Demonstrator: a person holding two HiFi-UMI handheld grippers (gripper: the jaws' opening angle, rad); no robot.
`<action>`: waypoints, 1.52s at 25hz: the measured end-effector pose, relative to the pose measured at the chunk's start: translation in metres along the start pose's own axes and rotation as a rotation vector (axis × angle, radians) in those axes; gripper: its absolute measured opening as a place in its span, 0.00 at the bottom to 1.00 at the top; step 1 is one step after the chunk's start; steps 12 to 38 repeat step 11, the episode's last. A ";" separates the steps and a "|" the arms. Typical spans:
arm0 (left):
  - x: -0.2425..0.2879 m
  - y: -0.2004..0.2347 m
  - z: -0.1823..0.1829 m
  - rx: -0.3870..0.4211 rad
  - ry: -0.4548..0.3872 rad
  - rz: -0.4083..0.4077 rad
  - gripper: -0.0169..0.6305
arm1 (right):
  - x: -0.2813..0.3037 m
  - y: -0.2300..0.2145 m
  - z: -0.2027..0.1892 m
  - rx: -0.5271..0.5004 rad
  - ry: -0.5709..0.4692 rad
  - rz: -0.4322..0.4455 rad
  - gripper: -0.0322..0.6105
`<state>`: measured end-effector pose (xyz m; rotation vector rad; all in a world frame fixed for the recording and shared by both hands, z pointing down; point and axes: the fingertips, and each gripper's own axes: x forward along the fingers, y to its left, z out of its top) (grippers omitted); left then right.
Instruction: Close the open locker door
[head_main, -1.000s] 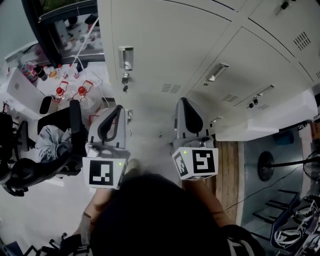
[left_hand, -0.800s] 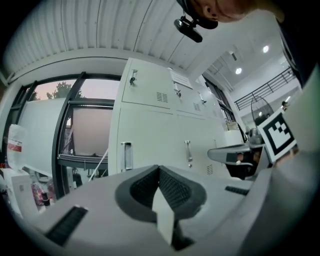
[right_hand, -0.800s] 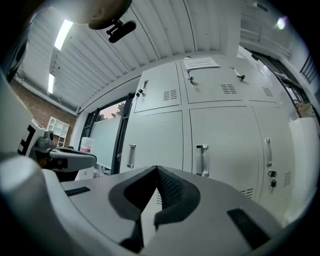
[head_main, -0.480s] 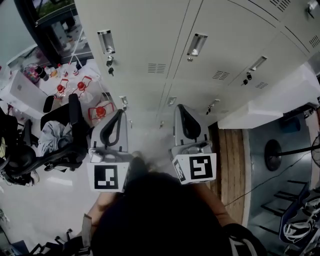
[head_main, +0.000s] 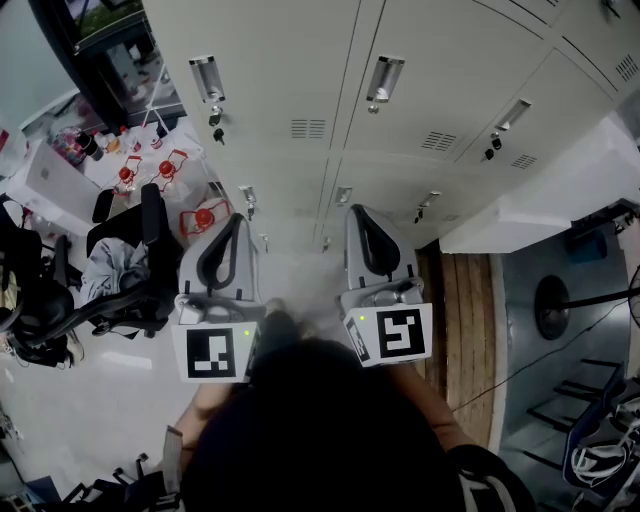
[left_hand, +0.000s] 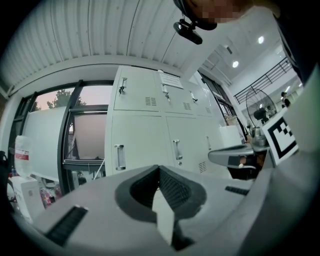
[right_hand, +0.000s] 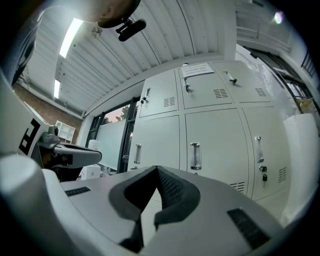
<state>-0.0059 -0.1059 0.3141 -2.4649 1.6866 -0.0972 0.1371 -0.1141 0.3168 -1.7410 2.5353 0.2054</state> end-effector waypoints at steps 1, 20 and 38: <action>0.000 0.000 0.001 0.000 -0.002 0.001 0.03 | -0.001 0.000 0.000 0.001 -0.001 0.000 0.07; 0.001 -0.004 0.005 0.015 -0.009 0.002 0.03 | -0.002 -0.003 0.001 0.010 -0.012 -0.007 0.07; 0.001 -0.004 0.005 0.015 -0.009 0.002 0.03 | -0.002 -0.003 0.001 0.010 -0.012 -0.007 0.07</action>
